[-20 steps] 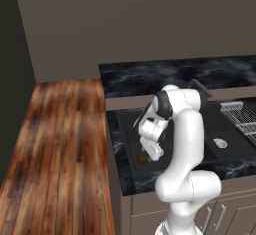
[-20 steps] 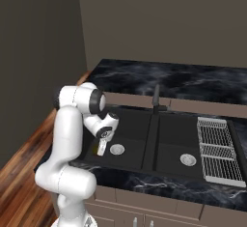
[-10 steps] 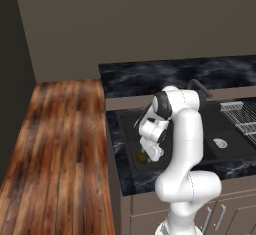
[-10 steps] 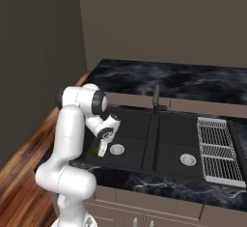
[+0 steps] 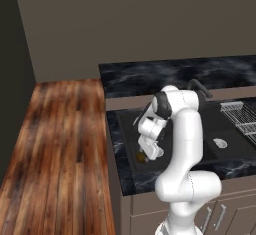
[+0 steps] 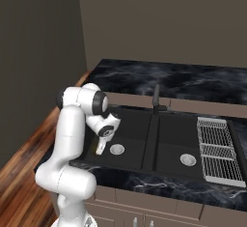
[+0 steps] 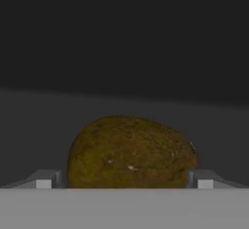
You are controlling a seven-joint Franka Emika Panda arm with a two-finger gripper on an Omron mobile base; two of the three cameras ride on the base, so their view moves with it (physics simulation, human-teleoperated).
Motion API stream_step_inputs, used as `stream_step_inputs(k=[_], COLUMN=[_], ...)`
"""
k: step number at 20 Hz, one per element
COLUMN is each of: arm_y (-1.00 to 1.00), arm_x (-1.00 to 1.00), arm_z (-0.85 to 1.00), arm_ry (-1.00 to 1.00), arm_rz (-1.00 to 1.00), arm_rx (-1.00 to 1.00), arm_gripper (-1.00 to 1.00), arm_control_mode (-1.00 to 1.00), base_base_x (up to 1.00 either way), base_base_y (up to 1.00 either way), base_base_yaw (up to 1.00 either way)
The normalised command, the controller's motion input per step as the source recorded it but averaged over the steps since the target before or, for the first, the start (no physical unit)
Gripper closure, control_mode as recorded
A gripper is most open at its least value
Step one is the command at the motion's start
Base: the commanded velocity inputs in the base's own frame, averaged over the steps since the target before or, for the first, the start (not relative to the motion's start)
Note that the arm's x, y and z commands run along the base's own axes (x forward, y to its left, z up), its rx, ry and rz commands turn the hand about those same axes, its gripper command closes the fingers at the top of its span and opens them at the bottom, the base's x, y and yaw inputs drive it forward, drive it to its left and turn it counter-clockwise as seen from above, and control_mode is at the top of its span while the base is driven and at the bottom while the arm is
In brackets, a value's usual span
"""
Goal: Pick the eggplants from the cabinet and place them in one bowl. Pick the avocado from the sink and place it in the other bowl.
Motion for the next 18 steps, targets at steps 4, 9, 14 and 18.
stream_step_inputs(k=[4,9,14,18], arm_y=[0.14,0.06,0.08,0.04], arm_x=[0.0,0.0,0.0,0.0], arm_z=[-0.13,-0.51,-0.52,-0.1], arm_ry=[0.07,0.0,0.0,0.0], arm_rz=[-0.02,-0.01,-0.01,0.0], arm_rx=[0.01,0.0,0.0,0.0], arm_gripper=[-1.0,-1.0,1.0,1.0], arm_control_mode=[-1.0,-1.0,-1.0,-1.0], base_base_x=[0.0,0.0,0.0,0.0], base_base_y=[0.0,0.0,0.0,0.0], base_base_yaw=[0.0,0.0,0.0,0.0])
